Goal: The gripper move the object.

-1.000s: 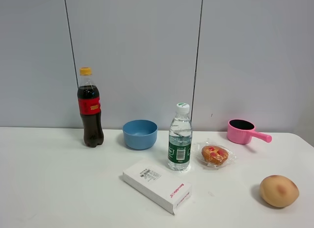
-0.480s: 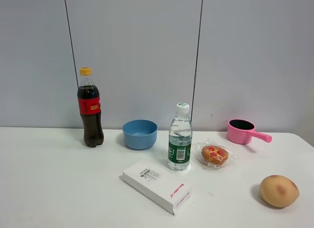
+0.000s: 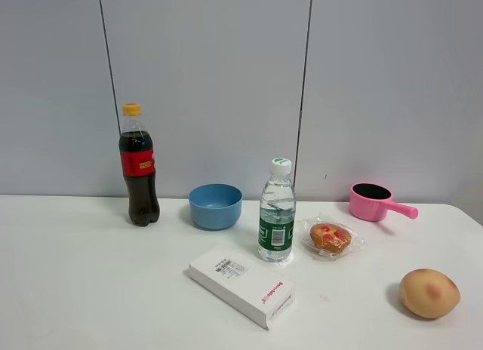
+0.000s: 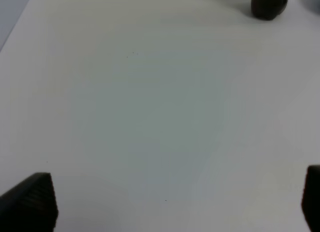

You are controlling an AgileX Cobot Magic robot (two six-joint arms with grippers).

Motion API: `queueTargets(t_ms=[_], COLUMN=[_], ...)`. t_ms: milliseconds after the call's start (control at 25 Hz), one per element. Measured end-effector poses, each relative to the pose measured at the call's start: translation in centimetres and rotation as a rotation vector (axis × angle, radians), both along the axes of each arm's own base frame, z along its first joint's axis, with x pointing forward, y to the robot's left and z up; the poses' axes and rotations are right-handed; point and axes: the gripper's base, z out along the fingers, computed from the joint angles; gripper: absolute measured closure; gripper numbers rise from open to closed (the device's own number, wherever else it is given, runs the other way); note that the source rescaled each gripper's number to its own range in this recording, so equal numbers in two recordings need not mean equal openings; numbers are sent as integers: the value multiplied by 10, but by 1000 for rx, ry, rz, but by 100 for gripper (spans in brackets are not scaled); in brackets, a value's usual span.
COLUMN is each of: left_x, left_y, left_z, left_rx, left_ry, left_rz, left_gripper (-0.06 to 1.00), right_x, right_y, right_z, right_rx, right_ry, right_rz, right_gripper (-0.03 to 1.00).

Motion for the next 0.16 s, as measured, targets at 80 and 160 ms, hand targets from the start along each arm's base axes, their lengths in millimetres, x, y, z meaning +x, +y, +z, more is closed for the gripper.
queueTargets(t_ms=[80,160], left_x=[0,0], left_y=[0,0], left_z=[0,0], left_rx=[0,0], left_ry=[0,0], left_rz=[0,0], left_gripper=[-6,-6], right_x=[0,0], right_y=[0,0], right_z=[0,0], right_rx=[0,0], right_ry=[0,0], right_rz=[0,0], right_gripper=[-3,-3])
